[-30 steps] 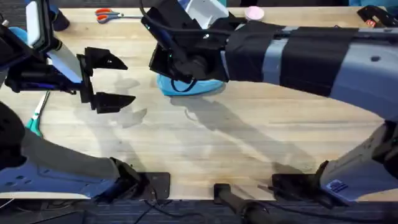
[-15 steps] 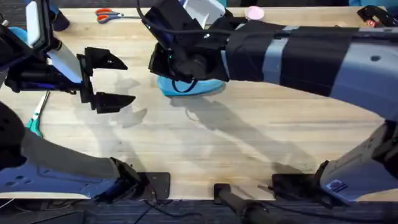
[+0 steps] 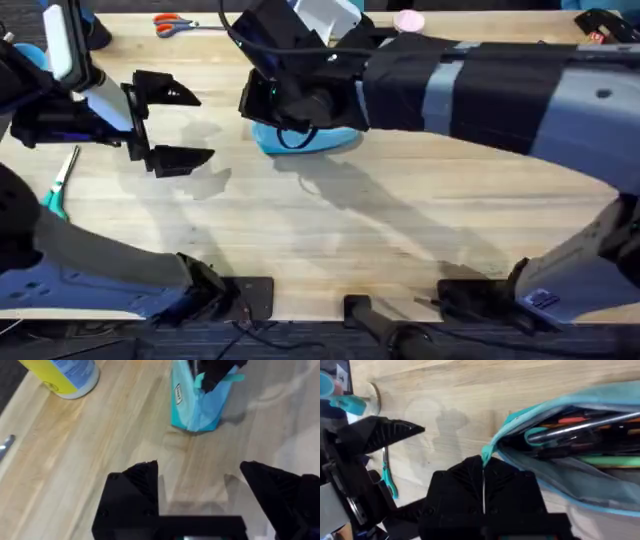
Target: Unzip the bag, pick up the pens from the table one at a time and place them inside, then zip the bag closed.
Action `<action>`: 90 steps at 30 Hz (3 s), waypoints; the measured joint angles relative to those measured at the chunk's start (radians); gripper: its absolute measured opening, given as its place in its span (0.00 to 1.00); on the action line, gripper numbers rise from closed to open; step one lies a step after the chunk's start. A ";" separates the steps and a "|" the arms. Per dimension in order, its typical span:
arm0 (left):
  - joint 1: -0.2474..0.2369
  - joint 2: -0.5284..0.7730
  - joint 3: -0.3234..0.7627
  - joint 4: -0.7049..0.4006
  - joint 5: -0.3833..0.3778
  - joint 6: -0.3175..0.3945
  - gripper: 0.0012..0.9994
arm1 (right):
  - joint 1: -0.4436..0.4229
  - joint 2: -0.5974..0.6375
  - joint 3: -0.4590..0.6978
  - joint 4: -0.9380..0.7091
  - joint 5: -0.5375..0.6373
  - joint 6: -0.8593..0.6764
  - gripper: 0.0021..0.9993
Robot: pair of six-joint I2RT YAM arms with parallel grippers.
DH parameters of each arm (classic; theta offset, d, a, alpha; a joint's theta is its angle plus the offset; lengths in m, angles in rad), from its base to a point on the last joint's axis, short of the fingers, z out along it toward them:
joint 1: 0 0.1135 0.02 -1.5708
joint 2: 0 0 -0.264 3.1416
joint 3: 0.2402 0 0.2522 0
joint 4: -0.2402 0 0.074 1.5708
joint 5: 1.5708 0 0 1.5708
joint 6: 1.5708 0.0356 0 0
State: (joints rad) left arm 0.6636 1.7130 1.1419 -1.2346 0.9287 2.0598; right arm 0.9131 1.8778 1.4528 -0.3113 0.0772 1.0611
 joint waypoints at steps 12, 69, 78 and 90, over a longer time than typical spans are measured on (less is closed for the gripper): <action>0.000 0.000 0.000 0.228 0.000 0.000 0.99 | 0.000 0.000 0.000 0.000 0.000 0.000 0.03; -0.201 0.036 0.000 0.135 0.036 -0.081 1.00 | 0.000 0.000 0.000 -0.004 0.000 0.000 0.03; -0.201 0.193 0.000 0.139 0.188 -0.123 1.00 | 0.000 0.000 0.000 -0.004 0.000 0.000 0.03; -0.267 0.286 0.000 0.180 0.316 -0.130 1.00 | 0.000 0.000 0.000 -0.004 0.000 0.000 0.03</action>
State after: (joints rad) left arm 0.3961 1.9991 1.1419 -1.0544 1.2442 1.9295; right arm 0.9131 1.8778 1.4528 -0.3149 0.0772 1.0611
